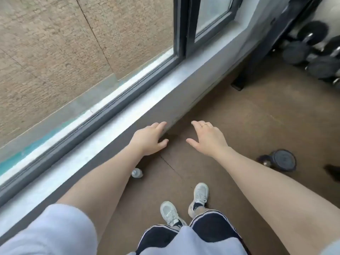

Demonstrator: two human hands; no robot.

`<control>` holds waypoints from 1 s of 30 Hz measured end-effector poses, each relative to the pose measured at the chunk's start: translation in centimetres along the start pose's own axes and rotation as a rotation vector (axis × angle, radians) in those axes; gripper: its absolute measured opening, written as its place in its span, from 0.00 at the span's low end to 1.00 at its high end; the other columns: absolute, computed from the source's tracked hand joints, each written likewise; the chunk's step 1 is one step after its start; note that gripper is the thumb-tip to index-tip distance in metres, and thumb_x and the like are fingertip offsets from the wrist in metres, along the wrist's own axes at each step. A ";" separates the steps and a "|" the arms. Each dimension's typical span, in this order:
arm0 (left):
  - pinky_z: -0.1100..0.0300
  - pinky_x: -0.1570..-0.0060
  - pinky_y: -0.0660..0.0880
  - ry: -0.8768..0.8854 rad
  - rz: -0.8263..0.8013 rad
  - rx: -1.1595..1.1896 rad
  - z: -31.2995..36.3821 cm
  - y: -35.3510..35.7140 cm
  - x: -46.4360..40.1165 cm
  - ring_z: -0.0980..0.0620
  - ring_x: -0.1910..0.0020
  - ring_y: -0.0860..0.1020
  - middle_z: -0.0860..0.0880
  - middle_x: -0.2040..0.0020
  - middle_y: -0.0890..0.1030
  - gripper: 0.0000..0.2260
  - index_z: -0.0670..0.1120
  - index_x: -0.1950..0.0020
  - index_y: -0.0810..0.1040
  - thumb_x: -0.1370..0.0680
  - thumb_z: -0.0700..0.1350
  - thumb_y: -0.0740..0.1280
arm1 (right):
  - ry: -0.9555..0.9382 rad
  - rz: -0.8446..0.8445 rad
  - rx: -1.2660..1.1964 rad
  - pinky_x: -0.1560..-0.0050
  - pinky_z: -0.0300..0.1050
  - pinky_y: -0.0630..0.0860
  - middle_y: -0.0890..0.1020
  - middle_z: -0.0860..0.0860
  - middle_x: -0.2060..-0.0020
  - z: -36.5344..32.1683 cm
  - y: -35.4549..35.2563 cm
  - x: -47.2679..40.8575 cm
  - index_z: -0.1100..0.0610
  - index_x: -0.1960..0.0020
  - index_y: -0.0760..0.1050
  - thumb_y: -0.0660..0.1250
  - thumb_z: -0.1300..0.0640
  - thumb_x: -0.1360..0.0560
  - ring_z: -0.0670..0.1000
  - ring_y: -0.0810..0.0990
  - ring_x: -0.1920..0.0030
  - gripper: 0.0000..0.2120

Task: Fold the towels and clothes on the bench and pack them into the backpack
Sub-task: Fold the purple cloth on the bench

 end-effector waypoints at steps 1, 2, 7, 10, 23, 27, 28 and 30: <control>0.55 0.48 0.73 0.030 -0.028 0.003 1.5 -0.1 -0.9 0.47 0.37 0.72 0.50 0.31 0.67 0.29 0.52 0.26 0.53 0.23 0.57 0.59 | 0.064 0.017 -0.018 0.42 0.50 0.70 0.70 0.54 0.35 1.8 -0.1 0.7 0.56 0.30 0.59 0.58 0.42 0.23 0.56 0.69 0.37 0.28; 0.55 0.48 0.73 0.066 -0.039 0.005 3.1 -0.2 -1.8 0.47 0.38 0.73 0.50 0.30 0.67 0.29 0.52 0.25 0.53 0.23 0.57 0.59 | 0.129 0.043 -0.061 0.42 0.50 0.70 0.70 0.54 0.36 3.6 -0.2 1.5 0.56 0.30 0.60 0.57 0.43 0.23 0.56 0.69 0.37 0.26; 0.55 0.46 0.74 0.311 -0.066 -0.053 12.9 -0.9 -6.8 0.49 0.38 0.73 0.52 0.32 0.68 0.31 0.53 0.26 0.53 0.24 0.57 0.61 | 0.399 0.092 -0.168 0.39 0.51 0.69 0.69 0.54 0.33 13.4 -0.4 6.8 0.55 0.28 0.58 0.57 0.44 0.22 0.56 0.67 0.34 0.27; 0.54 0.47 0.74 0.463 -0.063 -0.081 20.5 -1.3 -10.0 0.49 0.40 0.73 0.51 0.33 0.68 0.31 0.52 0.26 0.53 0.25 0.57 0.61 | 0.551 0.152 -0.229 0.40 0.51 0.70 0.68 0.54 0.33 19.4 -1.2 10.8 0.55 0.28 0.58 0.57 0.43 0.22 0.56 0.67 0.33 0.27; 0.53 0.45 0.73 1.032 -0.223 -0.099 50.0 3.1 -14.2 0.48 0.40 0.74 0.51 0.33 0.69 0.29 0.52 0.27 0.57 0.25 0.54 0.63 | 1.219 0.291 -0.459 0.39 0.51 0.72 0.70 0.52 0.33 34.4 2.0 29.8 0.53 0.29 0.60 0.59 0.43 0.23 0.54 0.67 0.33 0.27; 0.54 0.44 0.73 1.146 -0.316 -0.143 54.1 4.9 -15.1 0.48 0.38 0.73 0.50 0.31 0.69 0.29 0.53 0.27 0.57 0.25 0.55 0.63 | 1.407 0.298 -0.551 0.39 0.51 0.72 0.69 0.53 0.32 34.4 4.1 33.0 0.53 0.28 0.58 0.58 0.43 0.23 0.55 0.67 0.32 0.28; 0.54 0.44 0.73 1.167 -0.333 -0.151 54.8 5.3 -15.3 0.48 0.38 0.73 0.50 0.31 0.69 0.29 0.53 0.27 0.57 0.25 0.55 0.63 | 1.445 0.290 -0.572 0.40 0.51 0.73 0.69 0.53 0.32 34.1 4.6 33.5 0.53 0.27 0.58 0.58 0.43 0.22 0.55 0.67 0.32 0.28; 0.52 0.44 0.73 1.206 -0.373 -0.180 55.9 5.9 -15.6 0.46 0.38 0.73 0.48 0.32 0.69 0.28 0.53 0.27 0.57 0.25 0.54 0.62 | 1.505 0.265 -0.599 0.42 0.50 0.73 0.69 0.53 0.32 33.7 5.3 33.8 0.53 0.27 0.58 0.57 0.43 0.22 0.55 0.68 0.33 0.27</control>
Point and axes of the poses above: each hand's wrist, its own x-axis away from the middle knuckle, its own y-axis out of the palm, z = x × y, the point moved 5 cm from there along -x, towards the middle knuckle
